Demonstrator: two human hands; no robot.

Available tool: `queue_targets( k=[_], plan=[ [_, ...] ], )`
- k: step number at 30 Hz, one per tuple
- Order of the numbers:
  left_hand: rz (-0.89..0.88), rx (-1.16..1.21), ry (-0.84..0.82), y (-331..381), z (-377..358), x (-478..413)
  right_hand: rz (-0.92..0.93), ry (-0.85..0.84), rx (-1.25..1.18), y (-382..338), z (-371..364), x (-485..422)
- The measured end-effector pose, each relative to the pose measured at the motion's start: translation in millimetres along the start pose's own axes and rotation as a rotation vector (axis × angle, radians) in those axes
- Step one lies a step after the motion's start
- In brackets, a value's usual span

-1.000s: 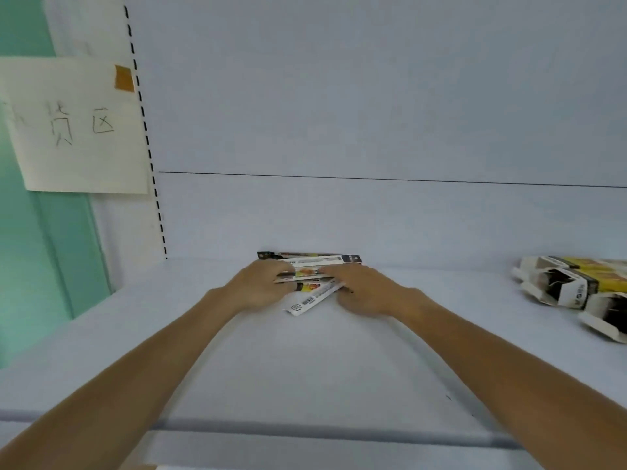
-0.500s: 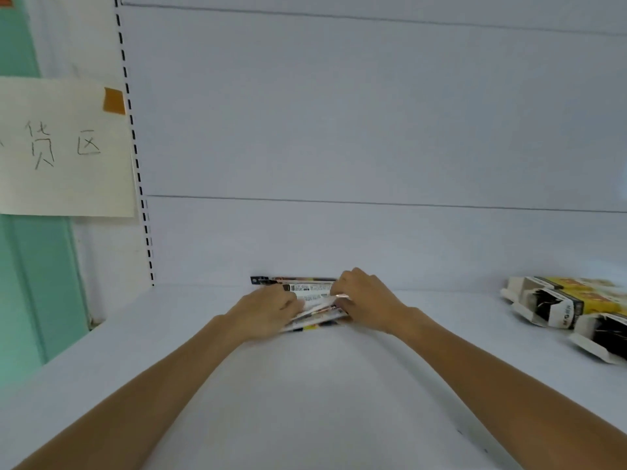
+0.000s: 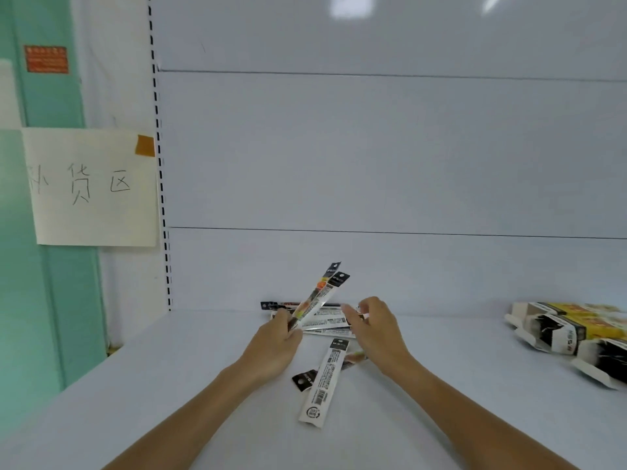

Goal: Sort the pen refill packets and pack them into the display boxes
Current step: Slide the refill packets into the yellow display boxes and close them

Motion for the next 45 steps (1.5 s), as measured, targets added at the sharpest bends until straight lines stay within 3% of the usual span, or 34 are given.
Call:
queue_targets(
  k=[2,5,7,9,12,14,16,18,20,22,26,29,32,35,38,42,45],
  plan=[
    [-0.052,-0.092,-0.002,10.9,-4.4,5.0,-0.104,-0.156,-0.214,-4.5,-25.6,10.9],
    [-0.141,-0.173,-0.075,28.0,-16.2,13.9,-0.040,-0.222,-0.154,-15.7,-42.4,10.6],
    [-0.072,-0.134,-0.003,20.6,-6.3,11.1,-0.050,-0.243,-0.180,-17.7,-42.2,6.8],
    [0.095,0.101,0.017,1.1,7.2,5.0,-0.058,-0.362,-0.301,-24.8,-45.3,10.5],
    [0.181,0.718,-0.208,-1.2,0.7,0.9,-0.039,-0.587,-0.330,-42.6,-66.1,30.6],
    [0.173,0.776,-0.116,-2.2,8.3,0.2,0.026,-0.595,-0.130,-48.0,-76.2,37.5],
    [0.242,0.803,0.015,-13.3,15.4,2.2,0.083,-0.483,0.133,-48.8,-70.1,33.5],
    [0.316,0.879,0.073,-27.9,17.3,3.9,0.082,-0.384,0.552,-40.2,-53.5,26.8],
    [0.357,0.891,0.089,-39.2,18.4,5.3,-0.074,-0.375,0.923,-22.4,-38.0,27.4],
    [0.374,0.880,0.081,-43.1,15.9,4.7,-0.236,-0.449,1.004,-9.6,-35.0,36.2],
    [0.386,0.919,-0.021,-34.9,5.6,4.1,-0.189,-0.517,0.897,-26.1,-50.8,36.1],
    [0.376,0.936,-0.066,-32.0,4.1,5.4,-0.098,-0.386,0.493,-32.0,-52.2,22.3],
    [0.343,0.947,-0.077,-31.6,4.4,4.4,0.147,-0.229,0.137,-55.8,-53.2,20.2],
    [0.296,1.142,-0.128,-19.7,-1.3,10.0,0.195,-0.115,-0.139,-66.9,-55.0,23.6],
    [0.303,1.346,-0.202,-5.9,-8.2,16.9,0.205,-0.046,-0.119,-62.0,-60.9,21.7],
    [0.419,1.357,-0.143,-11.8,-7.5,20.9,0.246,-0.105,-0.074,-59.6,-75.4,26.6],
    [0.408,1.374,-0.110,-15.7,-1.9,21.4,0.228,-0.057,-0.131,-58.5,-68.1,27.1]
  ],
)
Point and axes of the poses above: each hand's wrist, its own x-axis away from the middle knuckle, its own z-axis out of the back of the hand, y = z × x, the point moved 8 cm from there along -x, towards the middle knuckle, and after that the axes turned 14 degrees about -x, right-handed, at the moved point
